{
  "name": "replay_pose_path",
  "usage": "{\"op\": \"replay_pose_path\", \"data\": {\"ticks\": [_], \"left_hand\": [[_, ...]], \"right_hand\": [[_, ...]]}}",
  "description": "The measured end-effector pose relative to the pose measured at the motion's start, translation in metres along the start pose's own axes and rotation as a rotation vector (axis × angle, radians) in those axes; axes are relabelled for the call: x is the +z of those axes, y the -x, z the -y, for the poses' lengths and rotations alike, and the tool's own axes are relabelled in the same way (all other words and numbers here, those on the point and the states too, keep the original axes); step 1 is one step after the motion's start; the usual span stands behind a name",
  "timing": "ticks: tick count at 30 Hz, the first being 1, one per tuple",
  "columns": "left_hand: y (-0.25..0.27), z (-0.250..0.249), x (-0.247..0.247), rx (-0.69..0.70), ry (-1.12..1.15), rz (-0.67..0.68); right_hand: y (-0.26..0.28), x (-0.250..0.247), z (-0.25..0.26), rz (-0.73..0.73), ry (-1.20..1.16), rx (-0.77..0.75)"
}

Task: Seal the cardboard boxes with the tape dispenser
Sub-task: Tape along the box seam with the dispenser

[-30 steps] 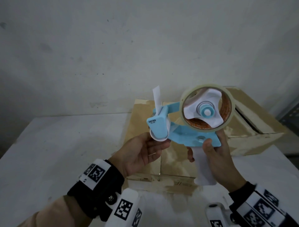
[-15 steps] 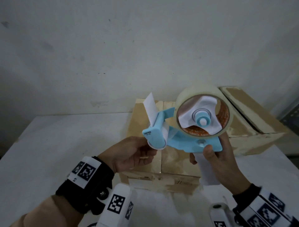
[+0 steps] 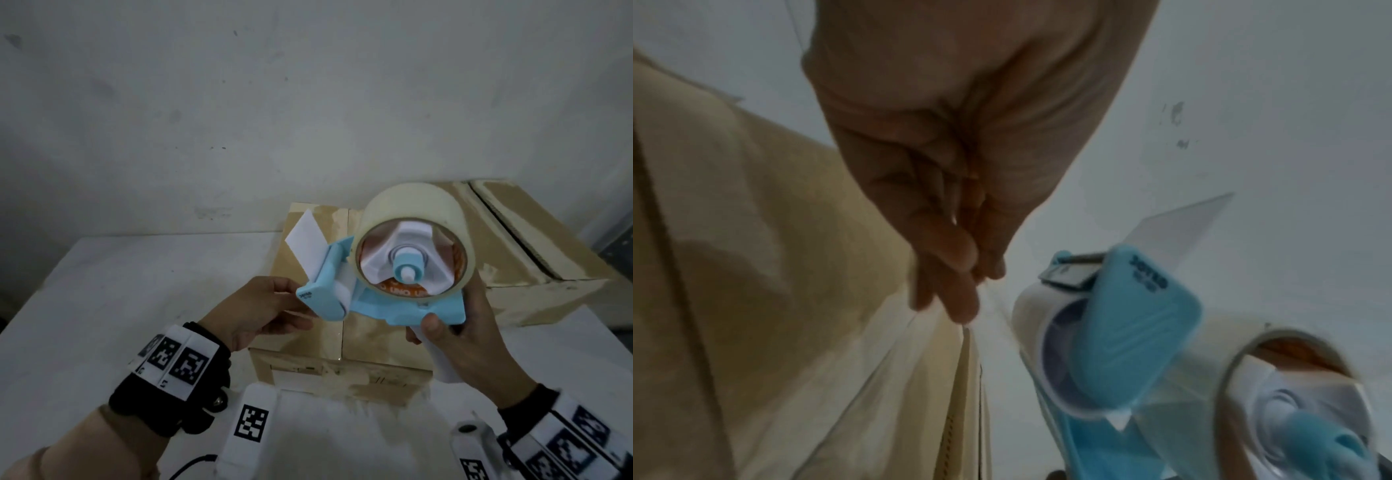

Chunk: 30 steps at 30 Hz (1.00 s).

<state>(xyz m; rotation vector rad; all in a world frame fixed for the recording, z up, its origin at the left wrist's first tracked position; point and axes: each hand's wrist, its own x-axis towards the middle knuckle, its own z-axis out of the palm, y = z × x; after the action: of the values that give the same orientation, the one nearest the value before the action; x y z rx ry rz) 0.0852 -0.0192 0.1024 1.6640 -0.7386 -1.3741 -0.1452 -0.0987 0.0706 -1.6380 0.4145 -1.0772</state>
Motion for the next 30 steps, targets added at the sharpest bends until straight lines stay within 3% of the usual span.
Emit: {"op": "replay_pose_path", "data": {"ticks": [9,30], "left_hand": [[0.003,0.014,-0.011,-0.031,-0.159,-0.105],[0.012,0.035,-0.009,0.090,-0.049,-0.246]], "right_hand": [[0.003,0.010,0.004,0.134,0.089,-0.001],[-0.007,0.027,0.019,0.290,0.346,0.060]]}}
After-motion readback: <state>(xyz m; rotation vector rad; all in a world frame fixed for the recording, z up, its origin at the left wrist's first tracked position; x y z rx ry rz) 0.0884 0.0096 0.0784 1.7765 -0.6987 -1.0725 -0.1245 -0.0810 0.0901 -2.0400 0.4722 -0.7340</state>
